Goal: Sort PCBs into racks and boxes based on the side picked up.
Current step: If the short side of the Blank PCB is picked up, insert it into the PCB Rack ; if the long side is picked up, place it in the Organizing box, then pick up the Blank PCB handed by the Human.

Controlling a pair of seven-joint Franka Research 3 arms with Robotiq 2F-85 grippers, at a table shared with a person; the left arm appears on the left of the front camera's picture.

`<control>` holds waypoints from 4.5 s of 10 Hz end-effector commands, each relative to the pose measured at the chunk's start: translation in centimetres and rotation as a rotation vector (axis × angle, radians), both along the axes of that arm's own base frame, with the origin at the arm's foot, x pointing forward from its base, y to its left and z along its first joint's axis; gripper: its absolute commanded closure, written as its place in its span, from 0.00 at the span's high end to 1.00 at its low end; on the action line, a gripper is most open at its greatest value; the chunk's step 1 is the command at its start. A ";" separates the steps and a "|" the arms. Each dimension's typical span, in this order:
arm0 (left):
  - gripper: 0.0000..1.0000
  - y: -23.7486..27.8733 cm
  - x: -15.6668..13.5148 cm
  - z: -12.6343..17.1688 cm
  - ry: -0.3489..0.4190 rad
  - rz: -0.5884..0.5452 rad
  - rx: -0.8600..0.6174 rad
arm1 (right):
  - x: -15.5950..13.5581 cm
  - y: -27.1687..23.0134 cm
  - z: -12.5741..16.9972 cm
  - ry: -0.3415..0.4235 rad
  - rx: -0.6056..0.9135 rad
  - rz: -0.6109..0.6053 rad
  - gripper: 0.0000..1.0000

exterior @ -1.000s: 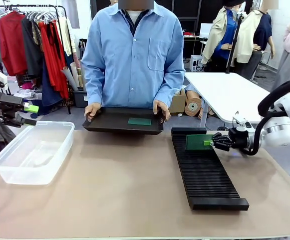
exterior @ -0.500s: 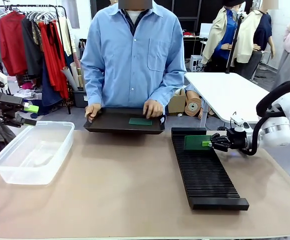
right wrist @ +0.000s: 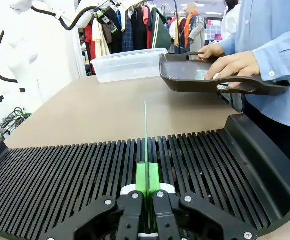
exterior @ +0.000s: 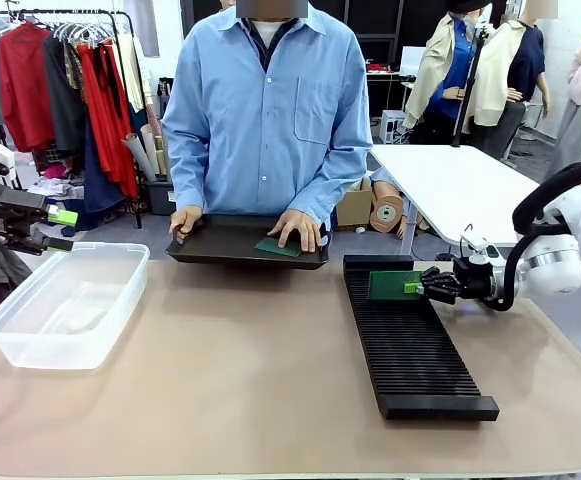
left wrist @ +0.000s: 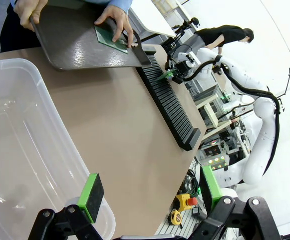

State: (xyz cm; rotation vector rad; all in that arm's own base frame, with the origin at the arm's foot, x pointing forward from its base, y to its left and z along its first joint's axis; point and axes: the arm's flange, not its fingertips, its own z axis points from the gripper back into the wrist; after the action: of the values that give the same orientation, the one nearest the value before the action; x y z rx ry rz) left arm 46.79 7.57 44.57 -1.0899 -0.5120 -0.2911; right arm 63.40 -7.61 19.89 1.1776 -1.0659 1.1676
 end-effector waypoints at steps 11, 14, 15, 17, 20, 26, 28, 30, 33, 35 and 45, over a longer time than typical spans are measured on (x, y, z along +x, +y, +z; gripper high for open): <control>1.00 0.0 -0.1 0.2 0.001 -0.002 -0.001 | 1.3 0.2 2.1 0.063 0.030 -0.059 1.00; 1.00 0.0 -0.1 0.2 0.001 -0.002 -0.001 | 0.7 -0.2 1.1 0.034 0.030 -0.053 1.00; 1.00 0.0 -0.1 0.2 0.001 -0.002 -0.001 | 0.7 -0.2 1.1 0.034 0.030 -0.053 1.00; 1.00 0.0 -0.1 0.2 0.001 -0.002 -0.001 | 0.7 -0.2 1.1 0.034 0.030 -0.053 1.00; 1.00 0.0 -0.1 0.2 0.001 -0.002 -0.001 | 0.7 -0.2 1.1 0.034 0.030 -0.053 1.00; 1.00 0.0 -0.1 0.2 0.001 -0.002 -0.001 | 0.7 -0.2 1.1 0.034 0.030 -0.053 1.00; 1.00 0.0 -0.1 0.2 0.001 -0.002 -0.001 | 0.7 -0.2 1.1 0.034 0.030 -0.053 1.00; 1.00 0.0 -0.1 0.2 0.001 -0.002 -0.001 | 0.7 -0.2 1.1 0.034 0.030 -0.053 1.00; 1.00 0.0 -0.1 0.2 0.001 -0.002 -0.001 | 0.7 0.0 1.6 0.064 0.047 -0.051 1.00; 1.00 0.0 -0.1 0.2 0.001 -0.002 -0.001 | 0.4 0.4 4.1 0.071 0.068 -0.062 1.00; 1.00 0.0 -0.1 0.2 0.001 -0.002 -0.001 | -7.9 6.2 17.2 0.364 -0.086 -0.096 1.00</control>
State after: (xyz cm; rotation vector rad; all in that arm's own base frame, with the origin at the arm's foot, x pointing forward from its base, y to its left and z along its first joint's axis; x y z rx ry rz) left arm 46.80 7.57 44.55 -1.0900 -0.5115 -0.2909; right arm 57.31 -2.35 35.33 1.2265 -0.8937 0.9528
